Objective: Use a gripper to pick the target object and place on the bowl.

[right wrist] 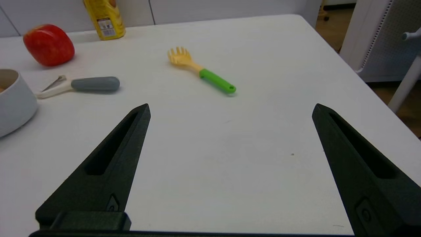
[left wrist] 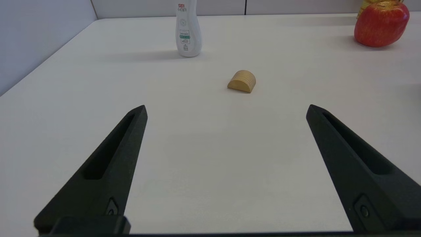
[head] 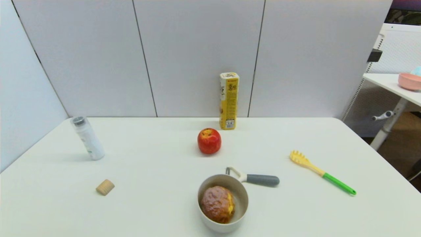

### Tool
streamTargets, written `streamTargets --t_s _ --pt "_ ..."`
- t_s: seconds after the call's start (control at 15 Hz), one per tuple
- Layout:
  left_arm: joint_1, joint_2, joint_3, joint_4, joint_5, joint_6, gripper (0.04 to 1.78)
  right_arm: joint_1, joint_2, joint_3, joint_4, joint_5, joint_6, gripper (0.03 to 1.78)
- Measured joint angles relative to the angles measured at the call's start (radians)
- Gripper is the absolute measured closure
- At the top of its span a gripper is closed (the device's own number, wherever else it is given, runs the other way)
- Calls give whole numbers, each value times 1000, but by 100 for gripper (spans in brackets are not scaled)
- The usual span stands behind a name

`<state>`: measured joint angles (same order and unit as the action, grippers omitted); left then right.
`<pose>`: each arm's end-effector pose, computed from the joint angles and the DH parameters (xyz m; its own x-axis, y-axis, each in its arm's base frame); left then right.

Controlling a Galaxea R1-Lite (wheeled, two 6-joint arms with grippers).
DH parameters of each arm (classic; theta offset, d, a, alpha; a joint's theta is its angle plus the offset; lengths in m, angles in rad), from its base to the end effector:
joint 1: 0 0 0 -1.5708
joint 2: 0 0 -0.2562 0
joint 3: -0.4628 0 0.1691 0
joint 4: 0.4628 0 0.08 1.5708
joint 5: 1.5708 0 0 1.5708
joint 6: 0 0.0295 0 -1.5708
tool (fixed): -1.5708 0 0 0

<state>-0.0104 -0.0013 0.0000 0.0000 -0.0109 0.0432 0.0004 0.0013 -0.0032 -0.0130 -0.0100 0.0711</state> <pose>0.0045 -0.0004 0.0755 0.9998 -0.0213 0.0013 0.0212 0.9988 0.0432 0.0045 -0.0003 0.0777 0.9998 -0.0096 0.0149 0.0085 0.9974 0.0712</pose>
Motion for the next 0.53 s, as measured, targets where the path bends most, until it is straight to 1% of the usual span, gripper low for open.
streamTargets --t_s 0.53 --pt "0 0 0 0 0 0 11 0 -3 3 0 -3 1 11"
